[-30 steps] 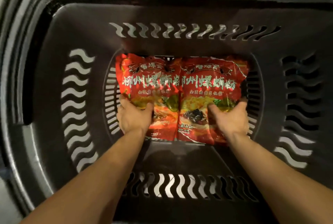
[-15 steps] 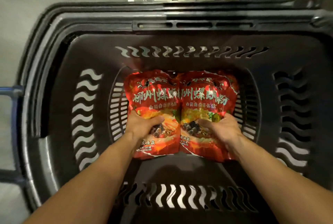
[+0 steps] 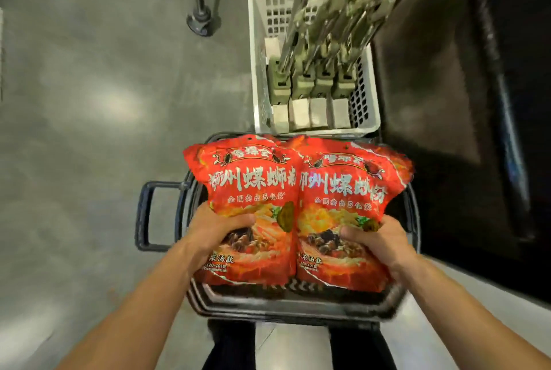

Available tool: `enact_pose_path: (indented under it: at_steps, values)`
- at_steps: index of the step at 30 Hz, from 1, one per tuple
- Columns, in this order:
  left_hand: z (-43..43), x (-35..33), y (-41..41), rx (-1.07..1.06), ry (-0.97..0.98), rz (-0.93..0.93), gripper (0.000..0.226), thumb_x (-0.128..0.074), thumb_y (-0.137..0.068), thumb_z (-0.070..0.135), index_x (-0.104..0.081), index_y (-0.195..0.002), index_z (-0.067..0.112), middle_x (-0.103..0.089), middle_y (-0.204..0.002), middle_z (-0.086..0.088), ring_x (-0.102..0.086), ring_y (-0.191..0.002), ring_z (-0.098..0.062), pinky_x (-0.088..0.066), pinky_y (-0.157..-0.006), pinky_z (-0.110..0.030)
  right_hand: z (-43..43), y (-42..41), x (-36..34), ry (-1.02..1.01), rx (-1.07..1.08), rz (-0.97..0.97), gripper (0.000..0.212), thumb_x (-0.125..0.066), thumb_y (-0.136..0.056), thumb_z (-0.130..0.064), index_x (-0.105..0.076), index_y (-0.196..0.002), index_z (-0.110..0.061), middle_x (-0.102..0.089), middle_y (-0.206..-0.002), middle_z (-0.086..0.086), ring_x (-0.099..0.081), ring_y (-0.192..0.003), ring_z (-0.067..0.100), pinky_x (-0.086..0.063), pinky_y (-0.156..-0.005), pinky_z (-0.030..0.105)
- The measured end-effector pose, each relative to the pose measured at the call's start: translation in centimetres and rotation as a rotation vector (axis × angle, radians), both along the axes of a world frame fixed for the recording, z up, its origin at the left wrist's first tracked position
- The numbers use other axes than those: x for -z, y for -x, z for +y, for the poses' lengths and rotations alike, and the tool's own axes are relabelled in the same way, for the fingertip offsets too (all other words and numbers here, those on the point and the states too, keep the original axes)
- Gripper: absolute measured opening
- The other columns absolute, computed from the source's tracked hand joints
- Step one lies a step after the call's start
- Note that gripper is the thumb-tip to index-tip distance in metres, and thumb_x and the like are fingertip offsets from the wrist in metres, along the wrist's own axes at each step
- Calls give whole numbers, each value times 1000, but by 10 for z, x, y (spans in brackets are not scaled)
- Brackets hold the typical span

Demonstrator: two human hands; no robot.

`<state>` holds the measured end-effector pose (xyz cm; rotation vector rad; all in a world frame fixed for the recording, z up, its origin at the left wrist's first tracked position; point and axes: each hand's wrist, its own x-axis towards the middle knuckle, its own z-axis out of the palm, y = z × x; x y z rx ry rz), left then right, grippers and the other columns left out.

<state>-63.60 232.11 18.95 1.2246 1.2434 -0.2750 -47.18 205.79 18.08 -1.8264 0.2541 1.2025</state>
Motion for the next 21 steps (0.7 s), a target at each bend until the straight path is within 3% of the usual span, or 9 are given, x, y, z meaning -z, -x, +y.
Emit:
enact_pose_path:
  at_steps: [3,6,8,9,11,13,17,21]
  values:
    - [12,-80,-5,-19,-80,-73,51,-96,-57,14,-69,-99,24,-77,-88,5,-72,-82,-16,-56,-78,-33,10,-9,-81,-71,7,-32,67,-98,-46,-36,-73,-106,-19,-77,-99,4,-74,-92,25,-55,-91,50]
    - [24,-160,-15,-21,-127,-158,42,-93,-63,9,-68,-94,21,-76,-80,7,-72,-77,-16,-55,-71,-28,20,-18,-169,-107,46,-142,72,-97,-45,-38,-68,-93,7,-67,-96,35,-67,-80,34,-54,-85,61]
    - [32,-217,-24,-18,-136,-212,26,-86,-72,0,-68,-83,15,-73,-67,3,-67,-58,-10,-54,-53,-22,28,-25,-227,-157,69,-212,64,-95,-57,-28,-62,-91,16,-60,-97,44,-63,-73,42,-55,-80,57]
    - [36,-243,-30,-5,-142,-245,24,-84,-72,-2,-68,-82,13,-73,-68,-2,-65,-52,-8,-52,-49,-20,31,-29,-257,-167,79,-258,46,-90,-66,-16,-65,-90,14,-66,-93,38,-65,-74,46,-57,-80,54]
    - [44,-296,-42,31,-161,-335,24,-84,-72,-2,-70,-84,13,-74,-70,2,-66,-54,-7,-53,-52,-19,36,-35,-319,-182,121,-371,17,-82,-74,0,-72,-87,-2,-76,-80,10,-73,-75,27,-59,-69,34]
    - [52,-356,-53,55,-191,-442,27,-85,-72,1,-70,-88,16,-74,-67,11,-67,-64,-10,-52,-60,-22,38,-38,-377,-254,165,-470,23,-80,-74,3,-71,-87,-14,-75,-76,-2,-70,-65,9,-55,-61,24]
    - [56,-459,-64,128,-199,-609,31,-84,-71,-1,-70,-92,16,-77,-77,6,-70,-82,-24,-53,-76,-30,26,-34,-473,-304,248,-589,48,-90,-58,-16,-72,-102,-15,-78,-94,2,-74,-83,18,-56,-75,32]
    - [42,-541,-77,240,-167,-760,54,-95,-53,6,-70,-100,18,-78,-95,-4,-73,-86,-23,-54,-87,-38,-8,-22,-556,-339,365,-715,31,-85,-70,-2,-72,-96,-14,-78,-91,6,-74,-75,16,-57,-65,27]
